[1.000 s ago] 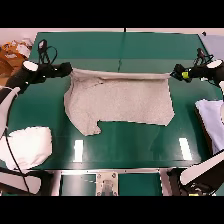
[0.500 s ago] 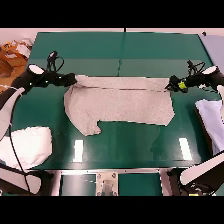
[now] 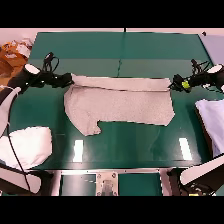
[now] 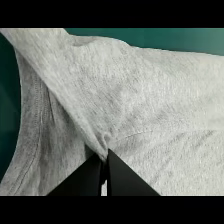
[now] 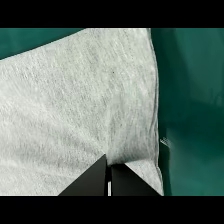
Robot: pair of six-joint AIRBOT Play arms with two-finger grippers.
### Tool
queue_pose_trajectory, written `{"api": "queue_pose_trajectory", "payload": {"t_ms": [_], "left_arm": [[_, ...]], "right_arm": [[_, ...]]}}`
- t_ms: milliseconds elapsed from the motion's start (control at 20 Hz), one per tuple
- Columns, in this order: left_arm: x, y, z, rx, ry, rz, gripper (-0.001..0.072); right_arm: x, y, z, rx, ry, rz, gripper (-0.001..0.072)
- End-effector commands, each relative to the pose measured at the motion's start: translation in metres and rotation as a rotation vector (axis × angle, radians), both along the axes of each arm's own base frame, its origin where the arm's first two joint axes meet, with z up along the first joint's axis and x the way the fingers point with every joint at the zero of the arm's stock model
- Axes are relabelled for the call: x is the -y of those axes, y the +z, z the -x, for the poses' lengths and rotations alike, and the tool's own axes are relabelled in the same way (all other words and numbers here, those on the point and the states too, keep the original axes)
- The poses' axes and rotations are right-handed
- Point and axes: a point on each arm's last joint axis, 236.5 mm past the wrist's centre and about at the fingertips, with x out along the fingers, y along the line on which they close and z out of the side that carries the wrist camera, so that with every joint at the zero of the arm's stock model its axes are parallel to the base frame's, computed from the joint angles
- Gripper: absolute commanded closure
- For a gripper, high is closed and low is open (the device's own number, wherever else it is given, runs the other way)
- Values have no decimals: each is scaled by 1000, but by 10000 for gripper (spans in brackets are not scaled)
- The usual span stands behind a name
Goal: Fold the shirts.
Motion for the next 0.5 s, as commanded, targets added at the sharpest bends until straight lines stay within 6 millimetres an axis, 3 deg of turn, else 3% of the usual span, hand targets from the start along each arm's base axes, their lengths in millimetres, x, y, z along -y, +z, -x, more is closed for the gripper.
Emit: {"api": "queue_pose_trajectory", "payload": {"t_ms": [0, 100, 150, 200, 250, 350, 400, 450], "left_arm": [[7, -1, 1, -3, -9, 4, 683], [15, -1, 1, 3, -20, 2, 681], [18, -1, 5, -8, -33, 6, 631], [21, -1, 11, -29, -54, 16, 318], [23, -2, 19, -56, -76, 26, 31], [21, 3, 35, -118, -132, 51, 51], [19, 8, 44, -150, -164, 68, 52], [16, 16, 54, -189, -194, 88, 70]], "right_arm": [[-10, -5, 4, -19, 10, -8, 704], [-13, -6, 5, -25, 19, -11, 700], [-13, -5, 7, -30, 22, -15, 562], [-12, -3, 10, -46, 20, -27, 359], [-8, 1, 15, -69, 8, -40, 332], [9, 11, 27, -122, -27, -62, 354], [16, 17, 36, -153, -43, -85, 478], [24, 23, 44, -166, -48, -96, 675]]}}
